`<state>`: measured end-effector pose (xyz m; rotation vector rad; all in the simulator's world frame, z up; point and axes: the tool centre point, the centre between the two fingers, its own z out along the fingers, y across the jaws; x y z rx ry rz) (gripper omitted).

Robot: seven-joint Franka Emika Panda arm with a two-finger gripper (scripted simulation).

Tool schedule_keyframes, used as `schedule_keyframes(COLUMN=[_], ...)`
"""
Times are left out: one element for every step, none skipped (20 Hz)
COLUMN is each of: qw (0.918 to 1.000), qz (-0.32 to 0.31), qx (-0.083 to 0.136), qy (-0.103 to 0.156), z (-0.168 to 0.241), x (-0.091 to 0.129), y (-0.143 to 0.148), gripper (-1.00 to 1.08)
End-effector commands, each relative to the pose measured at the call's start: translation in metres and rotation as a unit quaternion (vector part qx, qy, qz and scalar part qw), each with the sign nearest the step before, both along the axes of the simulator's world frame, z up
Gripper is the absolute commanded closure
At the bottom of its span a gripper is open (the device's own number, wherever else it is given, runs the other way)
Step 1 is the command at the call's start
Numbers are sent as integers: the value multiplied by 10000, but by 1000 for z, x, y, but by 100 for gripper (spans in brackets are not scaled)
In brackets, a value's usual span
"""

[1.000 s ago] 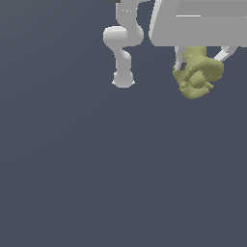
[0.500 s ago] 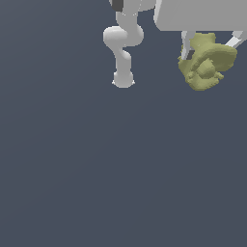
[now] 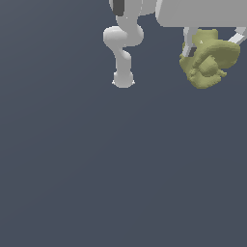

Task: Pick up the object and move it to a goal position.

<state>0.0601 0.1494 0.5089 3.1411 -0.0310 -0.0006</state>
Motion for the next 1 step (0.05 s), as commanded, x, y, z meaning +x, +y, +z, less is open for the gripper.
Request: schedule_keyframes(qw=[10000], qz=[0], qx=[0], qy=[-2], z=[1], x=[0], y=[0], gripper=[108])
